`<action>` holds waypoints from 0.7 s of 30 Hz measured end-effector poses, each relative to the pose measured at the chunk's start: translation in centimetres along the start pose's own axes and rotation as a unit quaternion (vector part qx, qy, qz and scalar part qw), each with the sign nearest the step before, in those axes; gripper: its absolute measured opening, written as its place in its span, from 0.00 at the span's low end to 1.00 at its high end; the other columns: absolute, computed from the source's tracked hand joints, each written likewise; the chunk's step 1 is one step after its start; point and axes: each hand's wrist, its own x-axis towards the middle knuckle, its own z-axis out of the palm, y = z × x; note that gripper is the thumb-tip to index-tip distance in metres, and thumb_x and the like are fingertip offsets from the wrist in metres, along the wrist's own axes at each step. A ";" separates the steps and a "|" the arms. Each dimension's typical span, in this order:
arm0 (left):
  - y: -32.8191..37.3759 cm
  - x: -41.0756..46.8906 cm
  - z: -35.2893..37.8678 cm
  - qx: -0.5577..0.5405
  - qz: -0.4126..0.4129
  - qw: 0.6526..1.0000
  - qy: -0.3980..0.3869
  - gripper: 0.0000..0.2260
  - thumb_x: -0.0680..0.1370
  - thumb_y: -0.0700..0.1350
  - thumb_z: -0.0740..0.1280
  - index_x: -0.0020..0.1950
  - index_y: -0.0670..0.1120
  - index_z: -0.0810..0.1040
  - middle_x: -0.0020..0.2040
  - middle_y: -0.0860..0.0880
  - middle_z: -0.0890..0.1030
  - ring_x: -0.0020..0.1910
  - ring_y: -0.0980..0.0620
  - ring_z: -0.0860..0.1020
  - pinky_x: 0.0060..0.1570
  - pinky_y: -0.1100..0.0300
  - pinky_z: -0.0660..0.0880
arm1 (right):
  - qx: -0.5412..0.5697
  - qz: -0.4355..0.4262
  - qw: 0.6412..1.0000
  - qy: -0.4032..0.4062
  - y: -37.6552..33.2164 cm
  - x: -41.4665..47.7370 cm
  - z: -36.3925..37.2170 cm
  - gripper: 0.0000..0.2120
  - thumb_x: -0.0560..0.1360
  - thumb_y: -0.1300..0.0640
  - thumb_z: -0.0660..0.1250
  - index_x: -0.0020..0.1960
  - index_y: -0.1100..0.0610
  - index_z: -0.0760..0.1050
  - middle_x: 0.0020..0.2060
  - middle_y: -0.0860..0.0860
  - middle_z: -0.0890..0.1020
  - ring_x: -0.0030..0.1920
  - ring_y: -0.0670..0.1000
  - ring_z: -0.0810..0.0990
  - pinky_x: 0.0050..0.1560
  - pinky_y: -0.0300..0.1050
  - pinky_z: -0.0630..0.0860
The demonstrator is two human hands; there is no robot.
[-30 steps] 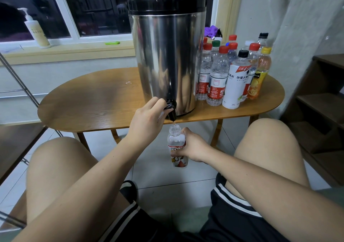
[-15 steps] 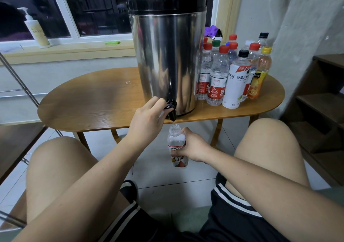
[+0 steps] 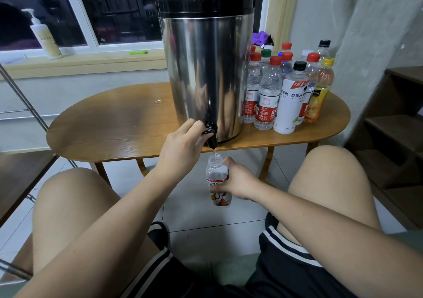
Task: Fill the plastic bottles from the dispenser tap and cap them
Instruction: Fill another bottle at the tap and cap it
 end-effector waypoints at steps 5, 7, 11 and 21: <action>0.1 0.0 -0.1 0.000 0.001 1.000 -0.005 0.12 0.86 0.48 0.66 0.56 0.38 0.78 0.44 0.47 0.74 0.36 0.43 0.70 0.29 0.47 0.73 | 0.005 -0.001 1.000 0.002 0.1 0.1 0.0 0.40 0.65 0.40 0.86 0.66 0.48 0.67 0.60 0.48 0.82 0.57 0.53 0.82 0.52 0.49 0.81; 0.1 0.0 -0.1 0.002 -0.001 1.000 -0.006 0.12 0.86 0.48 0.67 0.56 0.38 0.78 0.44 0.47 0.73 0.36 0.43 0.70 0.29 0.47 0.73 | 0.005 -0.002 1.000 0.001 0.1 0.0 0.0 0.40 0.65 0.40 0.86 0.66 0.48 0.67 0.60 0.48 0.82 0.56 0.53 0.82 0.53 0.50 0.82; 0.1 0.1 -0.1 0.002 -0.002 1.000 -0.005 0.12 0.86 0.48 0.67 0.56 0.39 0.78 0.44 0.47 0.74 0.36 0.43 0.70 0.29 0.47 0.73 | 0.006 -0.004 1.000 0.001 0.0 0.0 0.0 0.39 0.65 0.41 0.86 0.66 0.49 0.68 0.60 0.48 0.82 0.57 0.53 0.82 0.52 0.49 0.80; 0.1 0.0 -0.1 -0.001 -0.005 1.000 -0.006 0.13 0.86 0.49 0.66 0.57 0.39 0.79 0.45 0.47 0.74 0.36 0.44 0.71 0.30 0.47 0.74 | 0.001 -0.001 1.000 0.000 0.1 0.1 0.0 0.40 0.65 0.40 0.86 0.66 0.49 0.67 0.60 0.49 0.82 0.57 0.53 0.82 0.54 0.50 0.82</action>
